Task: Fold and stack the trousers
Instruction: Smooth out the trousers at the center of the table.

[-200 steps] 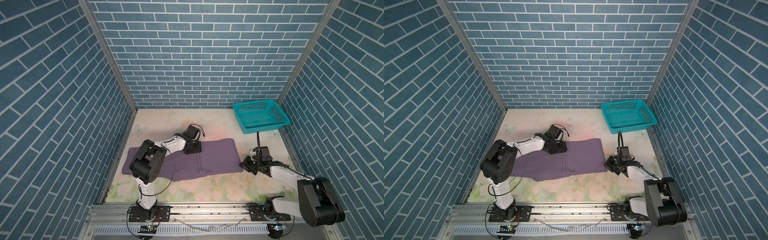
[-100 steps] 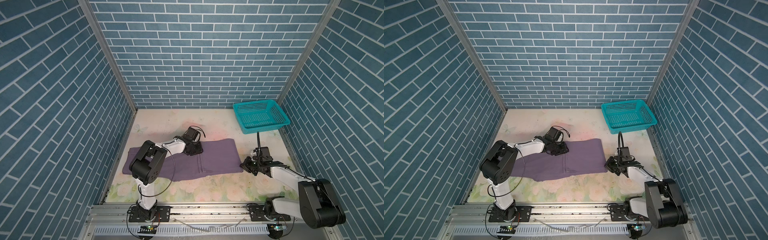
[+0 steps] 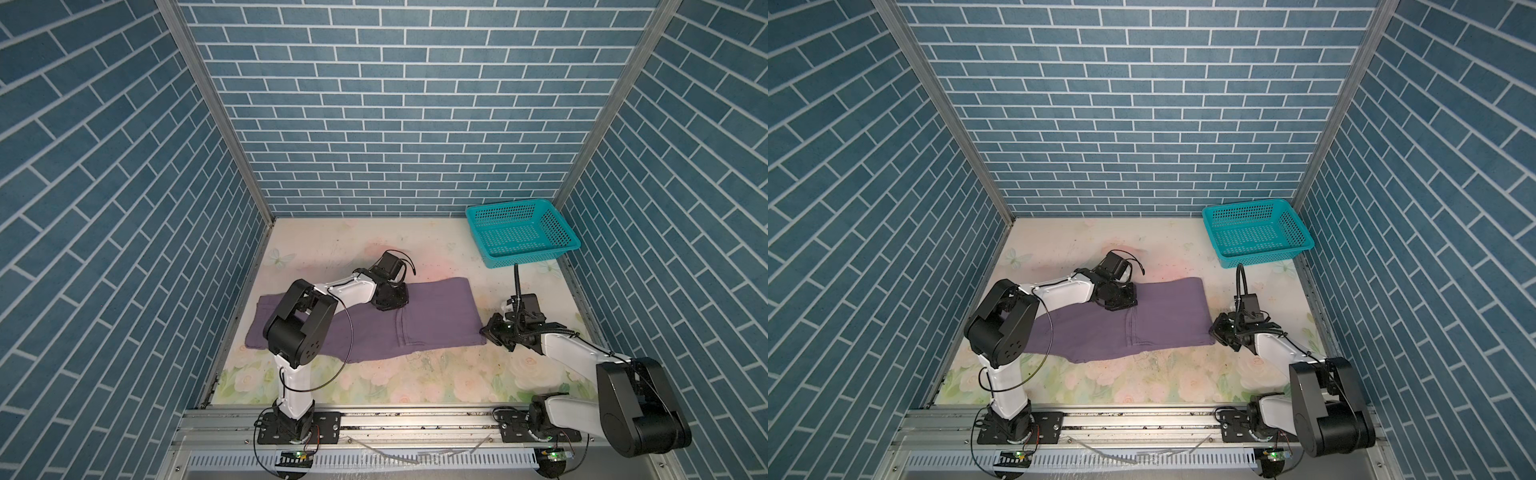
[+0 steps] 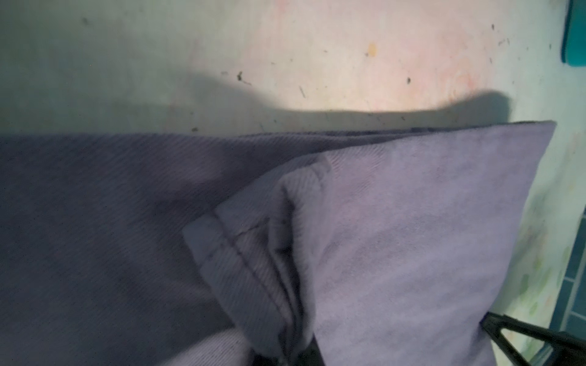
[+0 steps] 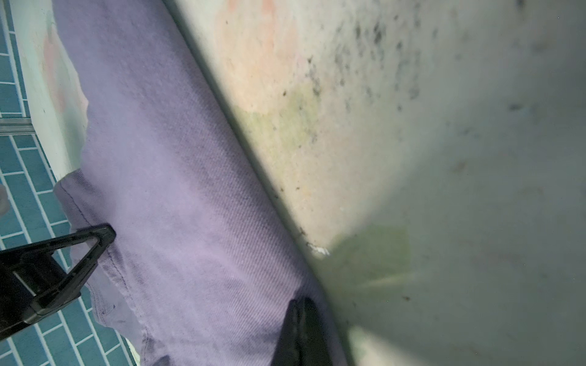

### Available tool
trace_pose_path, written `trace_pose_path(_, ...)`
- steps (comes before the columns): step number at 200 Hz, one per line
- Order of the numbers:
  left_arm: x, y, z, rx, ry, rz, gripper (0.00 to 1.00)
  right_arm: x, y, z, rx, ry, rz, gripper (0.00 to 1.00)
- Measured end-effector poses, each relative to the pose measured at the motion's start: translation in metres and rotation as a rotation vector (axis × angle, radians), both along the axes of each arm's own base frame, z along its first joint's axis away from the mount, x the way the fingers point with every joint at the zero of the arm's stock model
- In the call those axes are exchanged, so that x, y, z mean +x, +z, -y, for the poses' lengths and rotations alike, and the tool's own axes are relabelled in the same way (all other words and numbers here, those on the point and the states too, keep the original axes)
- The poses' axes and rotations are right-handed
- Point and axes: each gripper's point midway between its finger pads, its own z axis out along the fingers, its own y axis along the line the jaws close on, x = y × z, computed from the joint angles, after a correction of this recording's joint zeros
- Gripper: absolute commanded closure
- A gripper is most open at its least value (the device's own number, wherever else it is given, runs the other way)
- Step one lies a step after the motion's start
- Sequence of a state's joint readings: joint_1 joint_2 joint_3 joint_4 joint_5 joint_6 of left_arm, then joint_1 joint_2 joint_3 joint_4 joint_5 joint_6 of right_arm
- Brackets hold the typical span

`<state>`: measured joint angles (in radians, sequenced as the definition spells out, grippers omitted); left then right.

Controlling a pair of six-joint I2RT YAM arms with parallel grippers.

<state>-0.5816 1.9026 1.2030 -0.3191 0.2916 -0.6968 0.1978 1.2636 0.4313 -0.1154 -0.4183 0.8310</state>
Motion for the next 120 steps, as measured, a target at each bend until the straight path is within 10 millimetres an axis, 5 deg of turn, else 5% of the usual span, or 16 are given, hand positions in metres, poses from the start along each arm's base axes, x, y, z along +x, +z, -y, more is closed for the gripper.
trace_pose_path(33,0.000,0.009,0.000,0.014,-0.006,-0.011,0.99,-0.002,0.003,0.000,-0.008,0.021,0.014,1.00)
trace_pose_path(77,-0.004,0.039,-0.005,0.021,-0.012,0.009,0.99,0.000,0.028,-0.007,0.008,0.110,0.104,0.59)
trace_pose_path(120,-0.012,0.038,-0.016,0.055,-0.006,-0.005,0.99,0.016,0.067,-0.014,0.001,0.185,0.231,0.51)
